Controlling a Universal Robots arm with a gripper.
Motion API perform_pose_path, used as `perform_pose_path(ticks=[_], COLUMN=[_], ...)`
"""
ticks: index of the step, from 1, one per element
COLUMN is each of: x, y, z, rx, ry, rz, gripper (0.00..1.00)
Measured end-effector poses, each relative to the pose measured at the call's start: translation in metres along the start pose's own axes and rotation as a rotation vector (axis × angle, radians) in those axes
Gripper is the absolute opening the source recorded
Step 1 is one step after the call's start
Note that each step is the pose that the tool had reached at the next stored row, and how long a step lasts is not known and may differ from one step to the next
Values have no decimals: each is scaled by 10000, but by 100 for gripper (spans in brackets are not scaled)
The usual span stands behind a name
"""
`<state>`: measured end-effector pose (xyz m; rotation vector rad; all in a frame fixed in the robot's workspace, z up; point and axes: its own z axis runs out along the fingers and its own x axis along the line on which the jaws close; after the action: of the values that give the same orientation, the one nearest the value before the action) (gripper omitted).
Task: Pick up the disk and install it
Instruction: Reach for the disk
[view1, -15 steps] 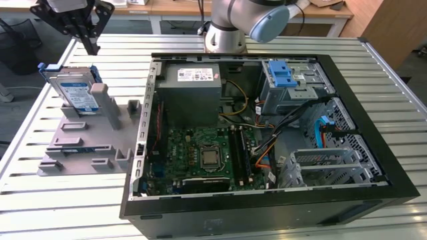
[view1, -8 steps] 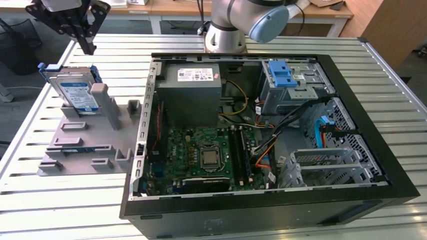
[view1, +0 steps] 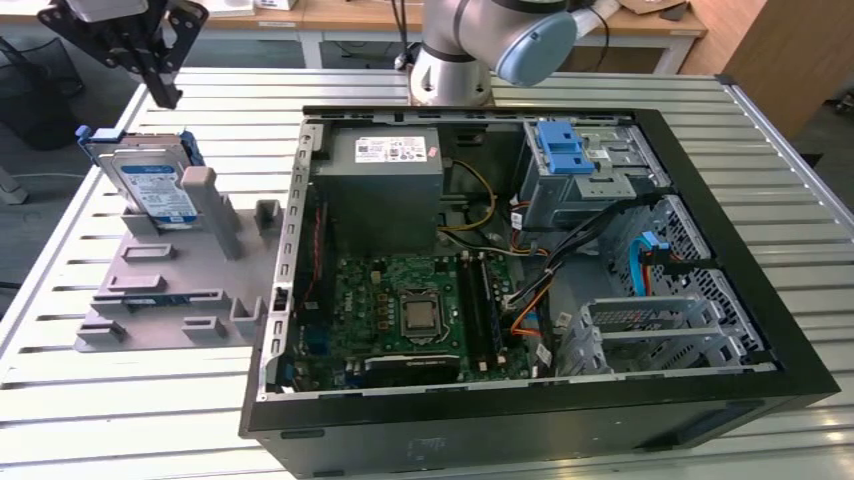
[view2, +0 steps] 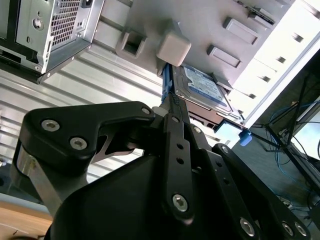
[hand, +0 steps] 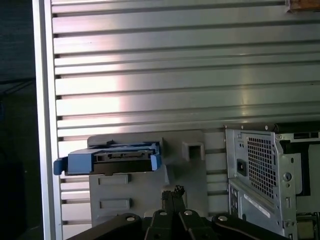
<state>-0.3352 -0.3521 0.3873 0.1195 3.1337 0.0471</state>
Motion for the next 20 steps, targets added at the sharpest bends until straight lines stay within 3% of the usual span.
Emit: perform_pose_path(ticks=[15, 20], x=[280, 342], y=[43, 58], z=[8, 11], rx=[0, 0], ry=[-2, -2], rz=[42, 51], gripper=[11, 11])
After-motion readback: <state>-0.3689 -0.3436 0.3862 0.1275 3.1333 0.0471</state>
